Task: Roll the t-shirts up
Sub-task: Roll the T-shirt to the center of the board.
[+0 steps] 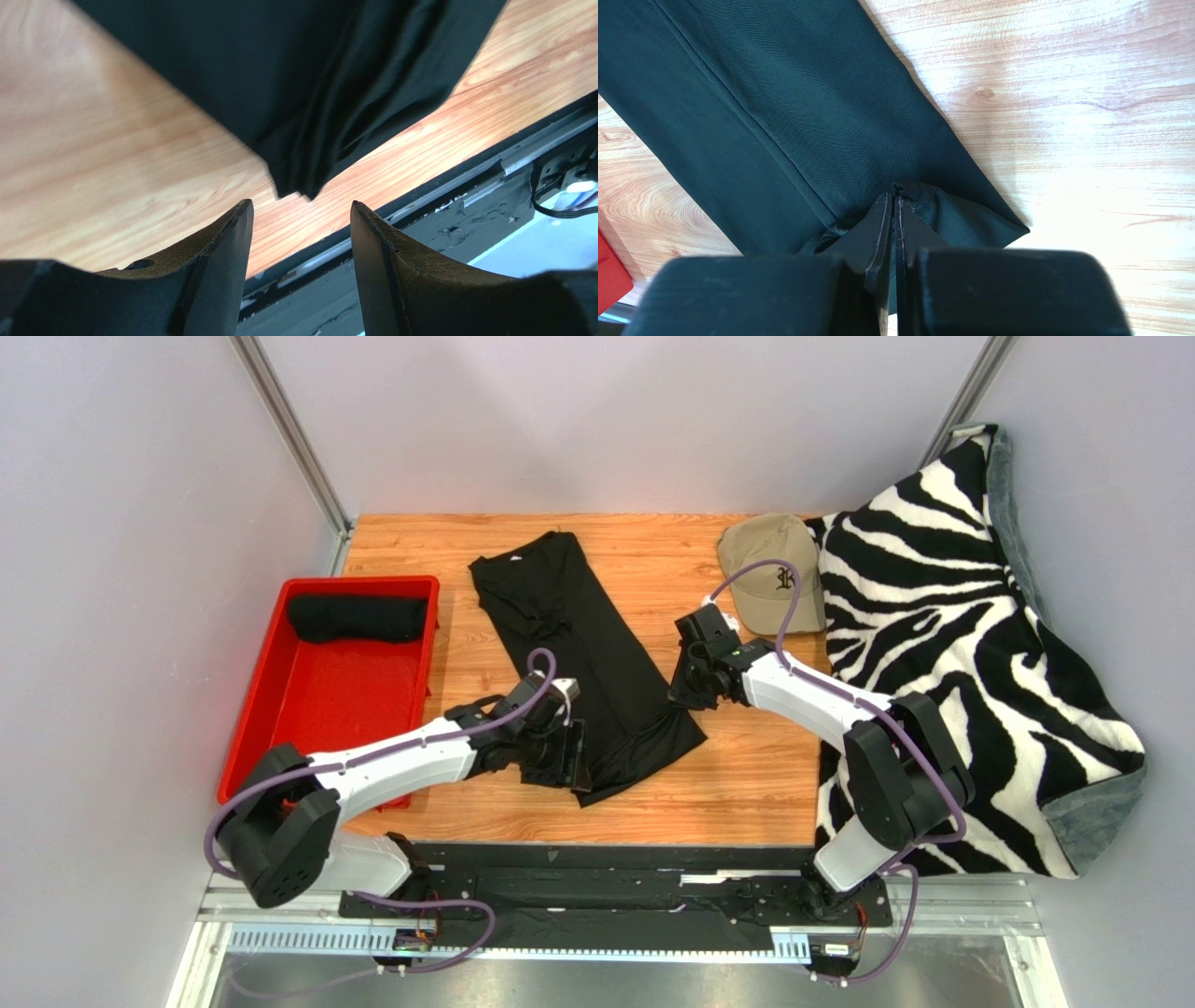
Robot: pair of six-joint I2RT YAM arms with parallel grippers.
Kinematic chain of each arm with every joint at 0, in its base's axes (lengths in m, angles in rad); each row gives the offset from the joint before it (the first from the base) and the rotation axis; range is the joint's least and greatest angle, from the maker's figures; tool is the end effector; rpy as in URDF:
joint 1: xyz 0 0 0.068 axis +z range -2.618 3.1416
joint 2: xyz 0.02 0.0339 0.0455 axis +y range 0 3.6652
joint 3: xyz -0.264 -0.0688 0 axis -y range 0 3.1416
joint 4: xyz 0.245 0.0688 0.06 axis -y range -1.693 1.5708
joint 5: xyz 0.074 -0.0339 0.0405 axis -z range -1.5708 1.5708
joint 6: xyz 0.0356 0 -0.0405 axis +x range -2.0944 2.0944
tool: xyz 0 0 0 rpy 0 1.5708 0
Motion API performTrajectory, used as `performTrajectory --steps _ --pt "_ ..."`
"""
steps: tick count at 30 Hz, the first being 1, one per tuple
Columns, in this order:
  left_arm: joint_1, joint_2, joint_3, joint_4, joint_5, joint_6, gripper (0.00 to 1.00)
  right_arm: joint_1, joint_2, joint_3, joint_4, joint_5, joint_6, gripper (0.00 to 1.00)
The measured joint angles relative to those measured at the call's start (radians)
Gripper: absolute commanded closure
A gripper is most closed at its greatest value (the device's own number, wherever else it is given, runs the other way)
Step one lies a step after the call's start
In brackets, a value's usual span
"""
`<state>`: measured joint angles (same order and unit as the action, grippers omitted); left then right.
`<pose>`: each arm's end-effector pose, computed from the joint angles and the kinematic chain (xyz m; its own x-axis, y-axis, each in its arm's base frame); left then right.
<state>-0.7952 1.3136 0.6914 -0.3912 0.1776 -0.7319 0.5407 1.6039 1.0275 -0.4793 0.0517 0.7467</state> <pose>0.1668 -0.1790 0.1822 -0.9554 0.0348 -0.2933 0.1744 0.8679 -0.4650 0.2760 0.1636 0.1988 -0.8819 0.2617 -0.3921 0.1455 0.9423 0.3016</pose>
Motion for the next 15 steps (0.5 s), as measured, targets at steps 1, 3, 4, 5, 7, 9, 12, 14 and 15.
performTrajectory --steps 1,3,4,5,7,9,12,14,15 --pt "-0.008 0.014 0.017 0.0 -0.008 0.012 0.38 0.0 0.0 0.0 0.0 0.0 0.0 0.96" --pt "-0.023 0.045 0.053 -0.001 -0.024 0.043 0.38 0.0 0.0 0.0 0.002 0.0 0.0 0.96" --pt "-0.03 0.055 0.065 -0.002 -0.033 0.057 0.39 0.0 0.0 0.0 0.003 0.0 0.0 0.96" --pt "-0.035 0.063 0.073 -0.003 -0.04 0.069 0.39 0.0 0.0 0.0 0.005 0.0 0.0 0.96" --pt "-0.041 0.078 0.086 -0.01 -0.053 0.093 0.4 0.0 0.0 0.0 0.006 0.0 0.0 0.96" --pt "-0.044 0.099 0.1 -0.02 -0.06 0.116 0.4 0.0 0.0 0.0 0.006 0.0 0.0 0.96" --pt "-0.048 0.132 0.116 -0.035 -0.068 0.143 0.41 0.0 0.0 0.0 0.007 -0.001 0.0 0.96" --pt "-0.05 0.153 0.126 -0.041 -0.067 0.16 0.43 -0.001 0.0 0.0 0.007 -0.001 0.0 0.96" --pt "-0.05 0.162 0.132 -0.045 -0.067 0.167 0.43 -0.001 0.0 0.0 0.007 -0.001 0.0 0.96"
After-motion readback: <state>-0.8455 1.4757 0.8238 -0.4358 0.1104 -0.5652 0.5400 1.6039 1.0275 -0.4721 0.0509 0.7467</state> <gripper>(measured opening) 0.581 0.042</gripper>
